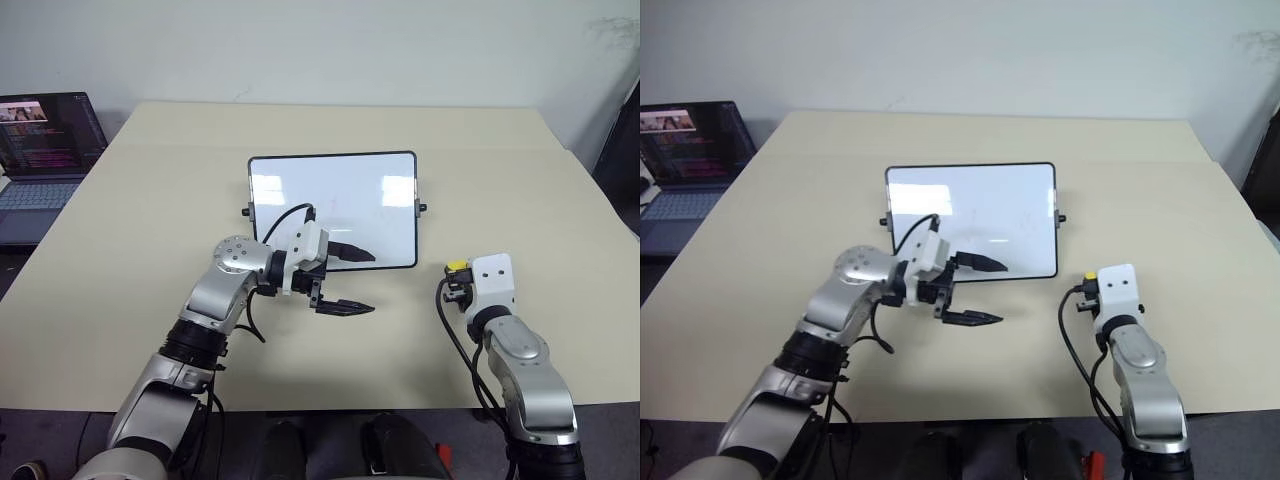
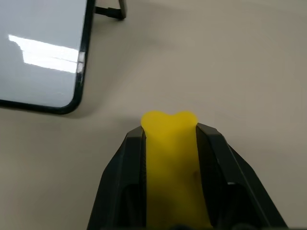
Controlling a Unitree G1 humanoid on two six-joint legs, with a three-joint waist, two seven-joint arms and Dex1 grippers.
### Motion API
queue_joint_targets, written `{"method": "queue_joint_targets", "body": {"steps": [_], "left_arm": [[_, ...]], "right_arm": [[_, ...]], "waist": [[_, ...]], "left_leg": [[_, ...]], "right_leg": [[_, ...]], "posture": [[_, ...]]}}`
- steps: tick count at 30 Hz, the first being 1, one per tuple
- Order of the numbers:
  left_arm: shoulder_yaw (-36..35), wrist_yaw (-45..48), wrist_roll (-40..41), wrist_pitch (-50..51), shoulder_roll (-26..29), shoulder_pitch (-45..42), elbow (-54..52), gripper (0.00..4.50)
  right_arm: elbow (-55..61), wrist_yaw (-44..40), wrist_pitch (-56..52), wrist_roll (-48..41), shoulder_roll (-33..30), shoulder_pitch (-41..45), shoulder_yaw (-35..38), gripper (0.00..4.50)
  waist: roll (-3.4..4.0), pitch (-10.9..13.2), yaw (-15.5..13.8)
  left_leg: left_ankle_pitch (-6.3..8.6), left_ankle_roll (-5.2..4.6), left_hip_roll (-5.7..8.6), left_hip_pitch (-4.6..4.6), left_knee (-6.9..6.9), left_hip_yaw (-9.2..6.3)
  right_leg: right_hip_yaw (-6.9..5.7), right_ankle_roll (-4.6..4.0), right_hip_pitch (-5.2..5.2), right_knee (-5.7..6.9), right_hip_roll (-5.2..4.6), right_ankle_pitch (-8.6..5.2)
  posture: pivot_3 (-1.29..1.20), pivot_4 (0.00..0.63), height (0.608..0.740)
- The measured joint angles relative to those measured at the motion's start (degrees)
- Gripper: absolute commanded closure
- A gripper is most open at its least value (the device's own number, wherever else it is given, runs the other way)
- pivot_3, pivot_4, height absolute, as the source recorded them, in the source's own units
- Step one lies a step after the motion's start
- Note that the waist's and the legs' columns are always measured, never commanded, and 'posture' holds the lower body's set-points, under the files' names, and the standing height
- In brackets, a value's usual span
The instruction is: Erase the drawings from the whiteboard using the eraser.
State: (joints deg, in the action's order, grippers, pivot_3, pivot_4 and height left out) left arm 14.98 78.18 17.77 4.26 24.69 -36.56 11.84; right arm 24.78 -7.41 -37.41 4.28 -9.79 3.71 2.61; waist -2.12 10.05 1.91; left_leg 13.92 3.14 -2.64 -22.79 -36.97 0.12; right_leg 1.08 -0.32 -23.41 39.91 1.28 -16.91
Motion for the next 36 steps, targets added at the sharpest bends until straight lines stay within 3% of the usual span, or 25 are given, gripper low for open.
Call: {"method": "queue_joint_targets", "body": {"steps": [6,7,8,15,20,27,31,36], "left_arm": [[0.54,-0.02,-3.04,-5.20,-1.74,-2.48,4.94,0.00],[0.54,-0.01,-3.16,-5.70,-2.01,-2.48,5.18,0.00],[0.55,-0.01,-3.18,-5.89,-2.22,-2.48,5.33,0.00],[0.54,-0.09,-3.19,-5.77,-2.43,-2.47,5.56,0.00],[-0.28,-3.16,-3.00,-3.71,-2.17,-1.21,3.66,0.00],[-8.05,-14.00,0.72,8.33,0.65,9.14,-9.99,0.00],[-13.59,-26.05,2.45,14.51,-1.21,17.78,-20.29,0.00],[-20.70,-43.49,0.97,15.28,-7.96,30.90,-32.30,0.00]], "right_arm": [[-1.44,0.04,0.55,-0.20,-0.46,0.05,0.65,3.40],[-1.45,0.03,0.56,-0.32,-0.73,0.05,0.75,2.68],[-1.45,0.02,0.56,-0.56,-0.96,0.04,0.82,2.51],[-1.45,-0.45,0.56,-1.88,-1.26,-0.32,2.10,0.04],[0.04,-1.12,2.34,-3.46,-0.74,-0.88,2.27,0.04],[8.46,-5.08,7.02,-6.97,-0.50,-7.49,-1.27,0.04],[10.27,-6.00,12.15,-7.24,-1.36,-13.20,-2.64,0.04],[7.43,-6.40,30.19,-7.82,-0.20,-19.13,-1.50,0.04]], "waist": [[0.00,0.00,-0.12],[0.00,0.00,-0.12],[0.00,0.00,-0.12],[0.00,0.00,-0.11],[0.00,0.00,-0.03],[0.01,0.00,-0.10],[0.00,0.00,-0.17],[-0.06,-0.10,-0.13]], "left_leg": [[0.01,-0.01,0.02,-0.08,0.02,-0.01],[0.01,-0.01,0.01,-0.08,0.02,-0.01],[0.01,-0.01,0.01,-0.08,0.02,-0.02],[0.01,-0.01,0.00,-0.06,0.02,-0.02],[0.01,-0.01,-0.01,-0.06,0.03,-0.03],[0.02,0.00,-0.10,-0.03,0.05,-0.12],[0.01,0.01,-0.15,-0.03,0.01,-0.11],[0.03,0.01,-0.15,0.19,0.08,-0.14]], "right_leg": [[0.00,0.00,0.00,-0.13,-0.01,0.00],[-0.01,0.00,0.00,-0.13,-0.01,0.00],[-0.02,0.00,0.00,-0.12,-0.01,0.00],[-0.02,0.01,0.00,-0.10,-0.01,0.00],[-0.01,0.01,0.00,-0.10,-0.01,0.00],[-0.09,0.01,0.00,-0.08,-0.18,-0.01],[-0.06,0.03,0.02,-0.05,-0.44,-0.02],[0.02,0.08,0.24,-0.18,-0.55,-0.01]], "posture": [[0.00,0.150,0.740],[0.00,0.150,0.740],[0.00,0.150,0.740],[0.00,0.150,0.740],[0.00,0.150,0.740],[0.00,0.150,0.740],[0.00,0.150,0.740],[0.00,0.150,0.740]]}}
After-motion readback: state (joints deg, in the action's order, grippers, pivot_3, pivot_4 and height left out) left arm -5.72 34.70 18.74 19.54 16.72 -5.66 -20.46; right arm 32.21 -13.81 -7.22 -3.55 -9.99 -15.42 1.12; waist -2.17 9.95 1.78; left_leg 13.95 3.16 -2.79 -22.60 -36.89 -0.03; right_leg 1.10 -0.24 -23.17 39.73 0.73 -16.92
